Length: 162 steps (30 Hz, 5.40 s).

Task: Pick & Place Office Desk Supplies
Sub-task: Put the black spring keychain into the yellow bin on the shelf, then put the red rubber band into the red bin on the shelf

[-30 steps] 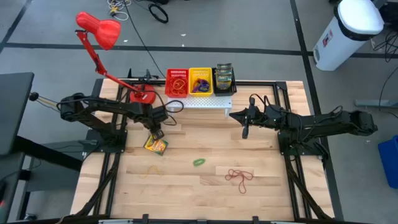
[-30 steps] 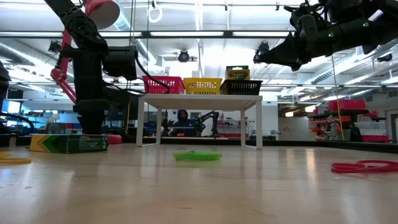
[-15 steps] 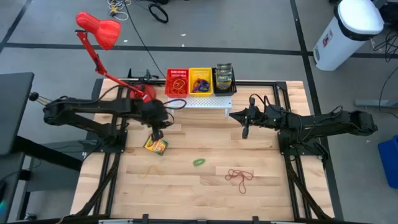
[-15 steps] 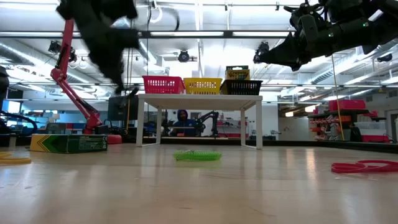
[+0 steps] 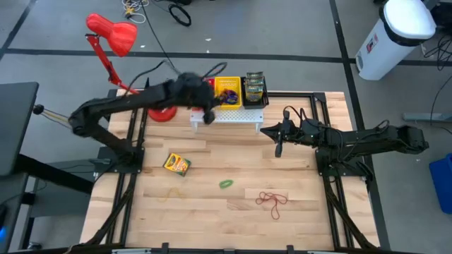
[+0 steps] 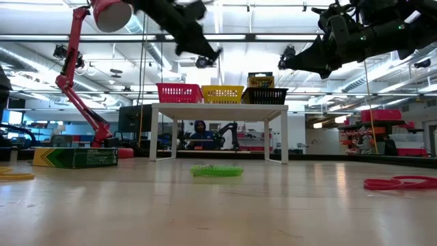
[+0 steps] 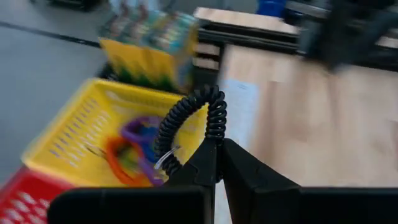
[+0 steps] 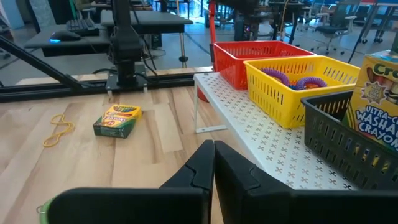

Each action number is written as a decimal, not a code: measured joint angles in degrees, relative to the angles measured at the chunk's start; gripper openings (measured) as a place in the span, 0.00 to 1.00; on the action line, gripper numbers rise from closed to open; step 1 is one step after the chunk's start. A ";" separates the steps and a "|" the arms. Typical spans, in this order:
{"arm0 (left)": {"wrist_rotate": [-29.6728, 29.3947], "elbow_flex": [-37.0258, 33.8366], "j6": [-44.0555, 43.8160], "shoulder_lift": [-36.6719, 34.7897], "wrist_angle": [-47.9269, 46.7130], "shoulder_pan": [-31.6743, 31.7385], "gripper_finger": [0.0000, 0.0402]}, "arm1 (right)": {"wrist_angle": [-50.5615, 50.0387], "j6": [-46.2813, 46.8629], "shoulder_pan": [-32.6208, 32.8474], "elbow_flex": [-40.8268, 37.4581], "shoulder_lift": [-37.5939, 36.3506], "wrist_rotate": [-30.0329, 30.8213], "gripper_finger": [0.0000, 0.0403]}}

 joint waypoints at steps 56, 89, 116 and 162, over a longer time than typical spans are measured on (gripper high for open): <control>3.14 -55.33 -3.44 -13.54 72.87 -16.00 0.04 | -0.54 3.01 0.62 0.00 2.10 0.10 0.05; -5.49 -64.59 -4.30 -12.62 85.59 -17.07 0.05 | -55.26 35.84 36.90 28.88 38.96 -2.51 0.25; -5.49 -64.59 -4.92 -12.62 85.55 -17.07 0.05 | -60.79 28.32 36.82 32.04 31.64 9.34 0.02; -10.66 -31.70 -10.65 13.81 64.26 -23.43 0.13 | -25.35 -1.57 15.76 31.89 30.86 17.49 0.01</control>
